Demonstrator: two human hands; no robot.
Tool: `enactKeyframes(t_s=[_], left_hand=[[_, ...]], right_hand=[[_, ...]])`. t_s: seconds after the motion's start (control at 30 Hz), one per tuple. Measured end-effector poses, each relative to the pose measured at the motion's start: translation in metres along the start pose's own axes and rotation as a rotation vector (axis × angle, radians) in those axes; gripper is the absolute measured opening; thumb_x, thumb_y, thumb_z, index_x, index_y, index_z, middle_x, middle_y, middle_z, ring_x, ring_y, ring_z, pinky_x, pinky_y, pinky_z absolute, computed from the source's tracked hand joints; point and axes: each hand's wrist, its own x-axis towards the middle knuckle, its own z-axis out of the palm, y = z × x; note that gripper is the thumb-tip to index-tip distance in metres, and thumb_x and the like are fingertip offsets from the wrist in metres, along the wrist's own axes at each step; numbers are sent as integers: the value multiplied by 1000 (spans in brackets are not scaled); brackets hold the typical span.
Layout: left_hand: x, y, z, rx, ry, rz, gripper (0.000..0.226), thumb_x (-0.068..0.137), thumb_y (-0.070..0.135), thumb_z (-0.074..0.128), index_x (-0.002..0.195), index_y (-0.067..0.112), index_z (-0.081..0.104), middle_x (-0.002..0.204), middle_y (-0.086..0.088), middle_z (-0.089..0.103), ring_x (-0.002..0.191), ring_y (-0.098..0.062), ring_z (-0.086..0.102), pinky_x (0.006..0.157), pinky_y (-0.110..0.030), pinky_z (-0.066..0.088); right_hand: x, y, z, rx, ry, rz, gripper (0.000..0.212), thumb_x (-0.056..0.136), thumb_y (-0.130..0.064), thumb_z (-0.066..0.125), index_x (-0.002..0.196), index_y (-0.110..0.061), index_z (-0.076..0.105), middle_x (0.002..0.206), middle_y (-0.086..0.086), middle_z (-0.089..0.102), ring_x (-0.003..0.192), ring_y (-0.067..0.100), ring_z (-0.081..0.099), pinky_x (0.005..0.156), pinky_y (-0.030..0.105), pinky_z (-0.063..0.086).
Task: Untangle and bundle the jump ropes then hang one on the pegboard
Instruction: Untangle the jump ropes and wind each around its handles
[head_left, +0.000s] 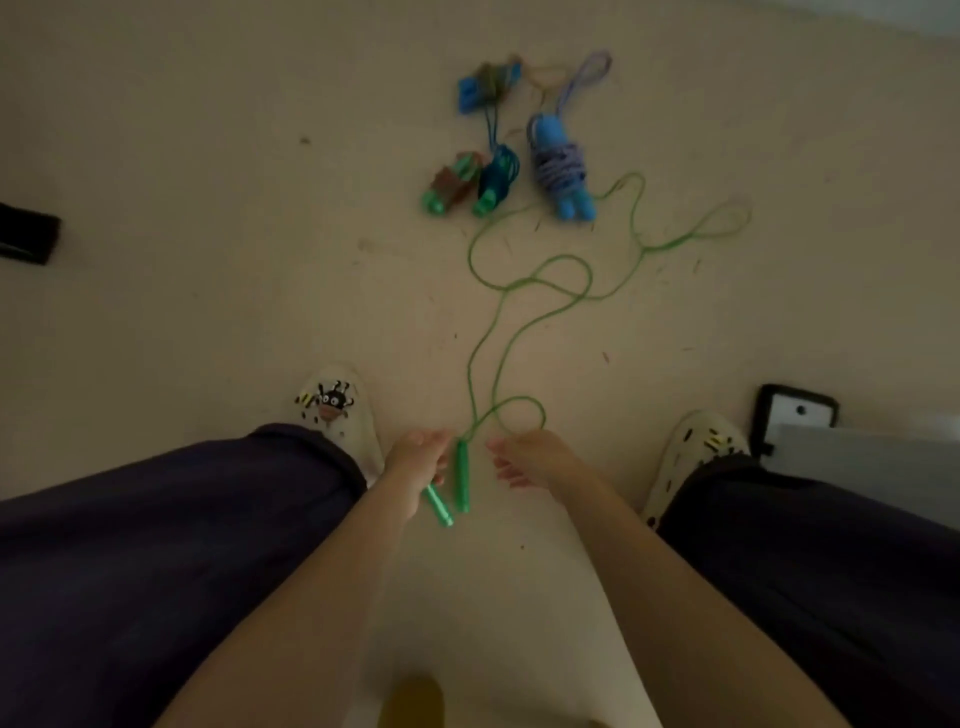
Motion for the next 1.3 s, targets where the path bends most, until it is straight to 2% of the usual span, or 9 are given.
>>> enactKeyframes(t_s=[0.17,0.3,0.4,0.5,0.67,0.9,1.03,1.13,1.3], left_hand=[[20,-5,3,-5,-24,-7,16,103,25,55,91,19,64,80,2,70,59,-5,62,46,-19,38],[20,2,5,-86,-217,8,16,102,20,55,91,16,66,73,1,64,57,-7,57,50,-23,34],[15,11,7,-22,-304,79,16,99,13,58,107,11,72,77,2,65,67,-8,53,56,-24,34],[4,29,8,-27,-352,136,27,93,5,64,120,4,69,88,-3,69,74,-8,58,66,-24,38],[-33,85,-2,23,-345,334,5,90,9,70,91,9,75,74,-4,72,63,-10,63,68,-21,50],[-139,164,-24,247,-444,595,13,89,19,73,100,12,74,106,-7,76,101,-14,67,96,-29,48],[-240,192,-47,67,-529,751,8,98,13,59,94,7,63,75,-5,71,67,-18,69,68,-29,59],[-312,205,-60,-110,-424,912,19,104,19,50,90,10,60,57,1,60,44,-13,53,44,-22,46],[-405,195,-64,-200,-508,1030,19,103,23,50,102,10,64,84,-7,76,71,-19,74,58,-26,58]], right_hand=[[21,6,6,162,-61,-94,22,95,-17,62,110,-3,69,99,12,70,84,19,65,74,27,53],[26,3,13,210,-83,-136,14,97,-12,58,104,-3,67,92,15,68,76,21,65,72,28,55],[22,2,12,242,-67,-180,18,98,-4,56,109,6,64,90,18,66,73,22,64,72,32,55],[14,-7,1,348,-37,-224,13,96,-2,57,84,-5,62,76,12,63,66,20,60,66,29,52],[-27,-50,-32,431,4,-379,17,93,-3,62,77,-8,61,61,0,62,55,8,61,56,19,51],[-159,-124,-93,534,142,-743,21,92,-7,64,75,-13,55,69,3,60,61,12,60,59,24,53],[-267,-149,-114,562,196,-982,21,94,-5,62,74,-11,54,63,1,63,55,10,62,56,24,54],[-336,-151,-116,539,201,-1109,22,91,-6,65,72,-12,56,67,3,64,59,12,62,66,28,56],[-415,-131,-84,386,123,-1245,19,88,-6,68,71,-10,62,60,0,62,54,10,59,53,21,50]])
